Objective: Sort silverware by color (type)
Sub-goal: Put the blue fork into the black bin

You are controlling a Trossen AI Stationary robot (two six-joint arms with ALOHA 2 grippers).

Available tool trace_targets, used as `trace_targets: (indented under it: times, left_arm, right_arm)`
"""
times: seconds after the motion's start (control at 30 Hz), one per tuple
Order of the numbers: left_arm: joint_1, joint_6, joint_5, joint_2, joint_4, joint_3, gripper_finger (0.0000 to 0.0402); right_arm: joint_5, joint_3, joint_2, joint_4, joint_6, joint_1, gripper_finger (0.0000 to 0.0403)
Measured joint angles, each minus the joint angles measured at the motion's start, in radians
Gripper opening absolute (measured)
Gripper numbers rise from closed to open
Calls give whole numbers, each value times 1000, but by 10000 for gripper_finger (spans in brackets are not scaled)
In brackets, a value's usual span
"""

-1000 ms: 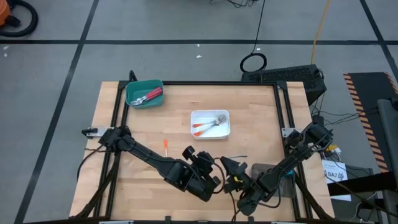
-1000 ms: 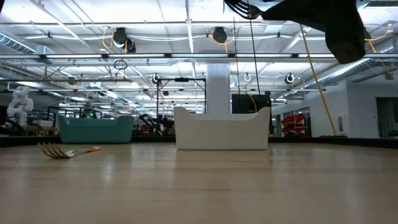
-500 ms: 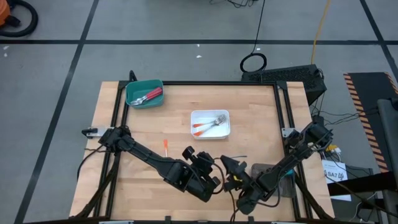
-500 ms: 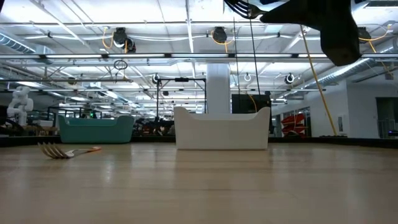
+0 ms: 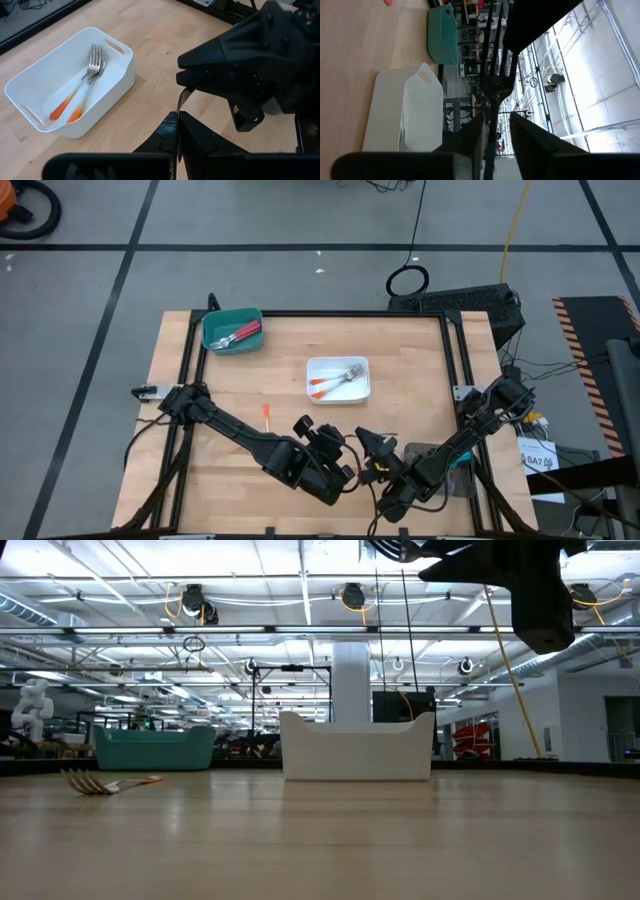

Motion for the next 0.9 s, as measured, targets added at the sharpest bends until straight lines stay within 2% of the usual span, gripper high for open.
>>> trace_targets:
  times: [0.23,0.37,0.47,0.57,0.8,0.9]
  left_arm:
    - [1,-7,0,0,0,0,16]
    - [1,-2,-6,0,0,0,17]
    - [3,58,-16,0,6,0,21]
    - [4,136,-17,0,35,0,45]
    - [-2,423,-45,0,197,6,140]
    - [-8,522,-44,1,164,72,158]
  right_arm:
    - [-1,0,0,0,20,0,9]
    - [-1,-1,0,0,30,0,10]
    - [-1,-1,-1,1,45,0,5]
    - [-4,-1,-1,1,46,0,5]
    - [-7,-1,-1,8,46,2,4]
    - [-14,-1,-5,10,46,8,4]
